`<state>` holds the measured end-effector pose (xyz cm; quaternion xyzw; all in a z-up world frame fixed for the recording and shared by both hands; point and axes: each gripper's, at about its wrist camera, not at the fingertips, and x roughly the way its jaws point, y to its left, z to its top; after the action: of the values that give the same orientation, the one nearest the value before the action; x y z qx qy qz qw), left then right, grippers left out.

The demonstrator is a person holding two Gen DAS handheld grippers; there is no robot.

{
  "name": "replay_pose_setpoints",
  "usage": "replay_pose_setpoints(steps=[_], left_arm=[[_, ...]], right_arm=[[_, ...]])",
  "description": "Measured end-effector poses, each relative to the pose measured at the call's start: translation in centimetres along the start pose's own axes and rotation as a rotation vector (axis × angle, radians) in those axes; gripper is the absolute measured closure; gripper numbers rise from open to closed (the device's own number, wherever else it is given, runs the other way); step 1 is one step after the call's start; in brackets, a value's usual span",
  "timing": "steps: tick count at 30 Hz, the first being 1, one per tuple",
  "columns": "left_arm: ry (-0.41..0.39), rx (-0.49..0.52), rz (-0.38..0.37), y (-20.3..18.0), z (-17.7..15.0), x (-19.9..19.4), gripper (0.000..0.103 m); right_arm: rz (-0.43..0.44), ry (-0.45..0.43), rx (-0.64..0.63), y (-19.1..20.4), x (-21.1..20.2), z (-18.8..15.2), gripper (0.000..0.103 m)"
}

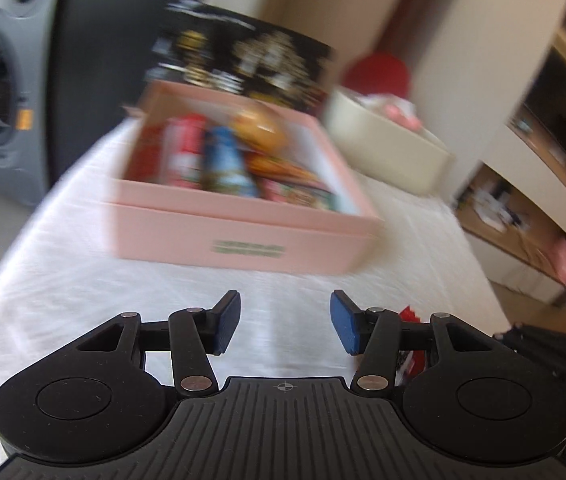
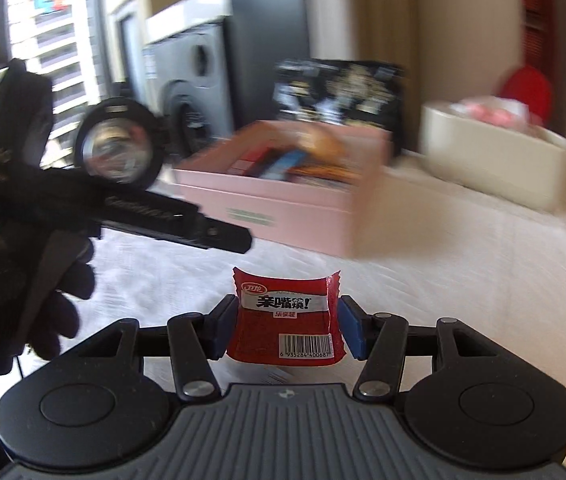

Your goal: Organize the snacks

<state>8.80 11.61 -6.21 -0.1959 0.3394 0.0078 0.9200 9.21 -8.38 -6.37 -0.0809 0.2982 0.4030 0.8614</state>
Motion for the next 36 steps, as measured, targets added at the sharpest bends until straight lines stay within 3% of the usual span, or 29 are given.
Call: replay_pose_setpoints(steps=[1, 3, 7, 12, 18, 20, 24, 27, 31, 36], left_arm=[[-0.01, -0.014, 0.019, 0.7, 0.0, -0.5, 0.048], [-0.02, -0.033, 0.047, 1.9, 0.0, -1.2, 0.048], [-0.016, -0.04, 0.048, 2.8, -0.4, -1.6, 0.048], [0.016, 0.002, -0.006, 2.0, -1.6, -0.8, 0.048], [0.096, 0.109, -0.081, -0.1, -3.8, 0.2, 0.048], [0.118, 0.154, -0.102, -0.9, -4.7, 0.2, 0.048], [0.147, 0.309, -0.116, -3.3, -6.4, -0.7, 0.048], [0.153, 0.413, -0.091, -4.7, -7.5, -1.3, 0.048], [0.149, 0.431, -0.06, -5.4, -7.9, -1.5, 0.048], [0.145, 0.432, -0.026, -5.5, -7.3, -0.8, 0.046]], right_arm=[[0.028, -0.004, -0.02, 0.9, 0.5, 0.3, 0.038], [0.051, -0.003, -0.051, 2.5, 1.6, 0.7, 0.031], [0.003, 0.007, -0.078, 3.6, 2.4, 0.3, 0.03], [-0.1, 0.06, -0.075, 1.9, 1.6, -1.8, 0.03], [-0.227, 0.08, 0.082, -2.6, -0.5, -3.8, 0.027], [-0.225, 0.064, 0.143, -3.7, -1.1, -4.1, 0.027], [-0.144, 0.064, 0.232, -4.5, -0.7, -3.6, 0.027], [-0.1, 0.065, 0.258, -3.9, 0.7, -2.7, 0.027], [-0.103, 0.099, 0.239, -3.0, 3.1, -1.7, 0.027], [-0.202, 0.085, 0.129, -2.0, 3.0, -2.0, 0.027]])
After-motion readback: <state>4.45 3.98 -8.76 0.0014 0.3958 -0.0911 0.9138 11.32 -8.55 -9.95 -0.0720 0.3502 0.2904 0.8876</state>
